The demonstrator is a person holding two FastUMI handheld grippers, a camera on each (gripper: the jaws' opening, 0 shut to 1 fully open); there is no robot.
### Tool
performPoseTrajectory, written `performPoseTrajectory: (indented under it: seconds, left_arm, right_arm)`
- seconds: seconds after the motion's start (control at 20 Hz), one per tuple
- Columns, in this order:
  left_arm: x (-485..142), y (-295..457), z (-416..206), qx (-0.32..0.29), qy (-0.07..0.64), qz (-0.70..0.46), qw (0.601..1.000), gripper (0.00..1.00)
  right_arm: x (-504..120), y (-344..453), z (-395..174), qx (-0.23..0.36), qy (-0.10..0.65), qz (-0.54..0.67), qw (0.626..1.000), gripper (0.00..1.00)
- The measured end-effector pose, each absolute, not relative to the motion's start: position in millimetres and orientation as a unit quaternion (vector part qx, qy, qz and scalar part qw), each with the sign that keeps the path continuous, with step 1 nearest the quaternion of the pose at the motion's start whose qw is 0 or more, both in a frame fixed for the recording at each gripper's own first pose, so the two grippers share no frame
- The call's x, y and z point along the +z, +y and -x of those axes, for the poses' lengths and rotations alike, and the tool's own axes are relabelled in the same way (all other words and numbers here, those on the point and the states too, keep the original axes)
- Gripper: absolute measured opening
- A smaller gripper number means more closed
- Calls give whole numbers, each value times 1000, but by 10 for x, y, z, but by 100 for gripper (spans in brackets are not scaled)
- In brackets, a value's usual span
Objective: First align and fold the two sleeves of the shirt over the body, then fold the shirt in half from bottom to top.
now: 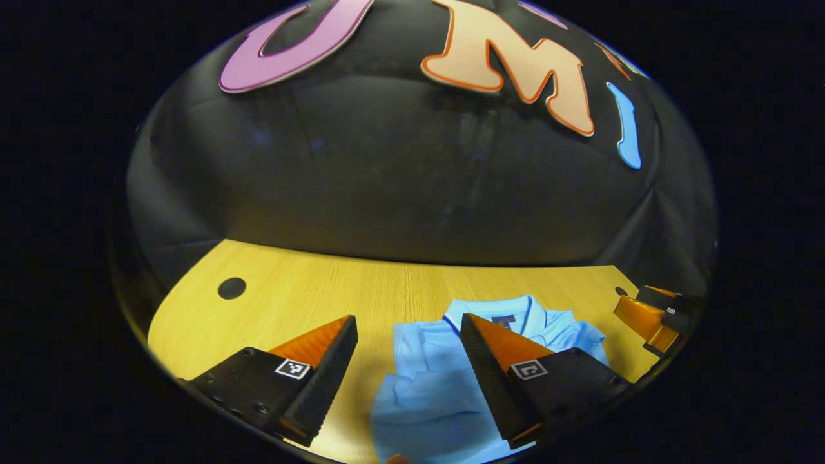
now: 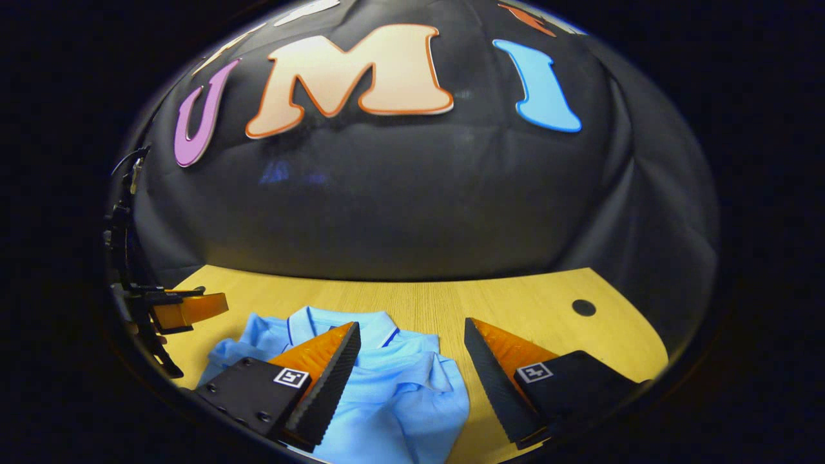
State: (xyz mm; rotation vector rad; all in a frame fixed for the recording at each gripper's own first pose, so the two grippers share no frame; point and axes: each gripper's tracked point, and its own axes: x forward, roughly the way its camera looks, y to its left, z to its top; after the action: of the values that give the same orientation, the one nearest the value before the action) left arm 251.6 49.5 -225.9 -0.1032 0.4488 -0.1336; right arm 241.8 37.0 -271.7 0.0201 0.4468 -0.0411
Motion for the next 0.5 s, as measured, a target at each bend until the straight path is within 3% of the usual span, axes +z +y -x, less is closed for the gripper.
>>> performPoseTrajectory:
  seconds: [0.5]
  left_arm:
    - [-1138, 426, -873, -44, 114, 25, 992, 95]
  right_arm:
    - [-1587, 334, -1008, 12, 144, -20, 989, 100]
